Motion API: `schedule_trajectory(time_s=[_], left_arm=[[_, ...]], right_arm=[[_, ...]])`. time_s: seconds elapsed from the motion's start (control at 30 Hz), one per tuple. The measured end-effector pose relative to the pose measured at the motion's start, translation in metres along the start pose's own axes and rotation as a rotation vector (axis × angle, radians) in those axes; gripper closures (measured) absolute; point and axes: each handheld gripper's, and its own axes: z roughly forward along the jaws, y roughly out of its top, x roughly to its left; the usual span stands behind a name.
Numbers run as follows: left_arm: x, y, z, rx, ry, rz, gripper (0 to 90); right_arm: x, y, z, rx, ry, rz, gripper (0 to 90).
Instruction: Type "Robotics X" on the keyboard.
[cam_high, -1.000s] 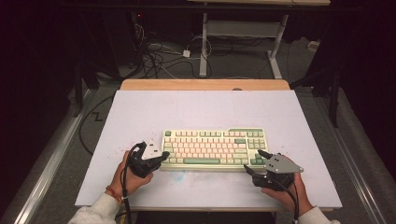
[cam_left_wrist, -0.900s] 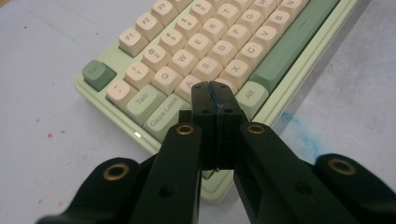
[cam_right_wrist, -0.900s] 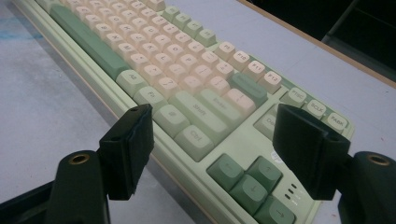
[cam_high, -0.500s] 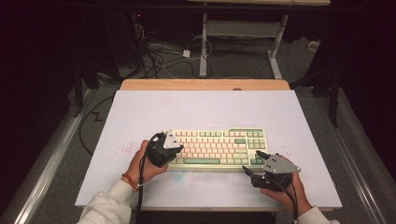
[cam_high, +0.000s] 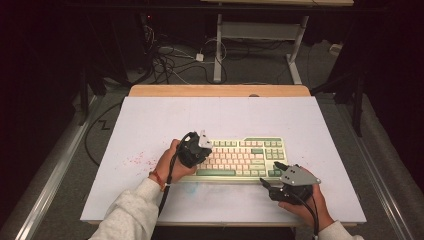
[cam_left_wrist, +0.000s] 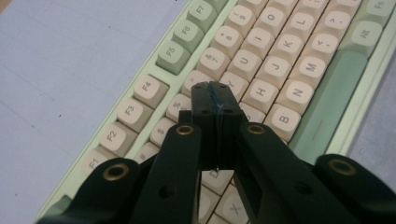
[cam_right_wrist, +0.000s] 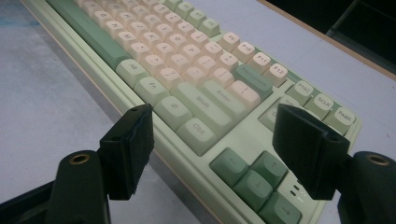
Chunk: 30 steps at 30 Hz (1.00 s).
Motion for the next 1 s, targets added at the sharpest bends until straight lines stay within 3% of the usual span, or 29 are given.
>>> schedule_trajectory(time_s=[0.2,0.57,0.67,1.0], left_arm=[[-0.003,0.009,0.010,0.045,-0.006,0.029,87.3],[-0.002,0.010,0.018,0.088,-0.013,0.025,87.3],[-0.004,0.012,0.019,0.108,-0.006,0.056,87.3],[0.001,0.008,0.004,0.024,0.013,0.020,85.0]], right_arm=[[0.000,0.000,0.001,0.013,0.001,-0.011,29.7],[0.002,-0.001,0.004,0.029,0.006,-0.026,30.0],[0.003,-0.001,0.005,0.036,0.005,-0.031,30.1],[0.002,0.000,0.003,0.026,0.000,-0.030,30.3]])
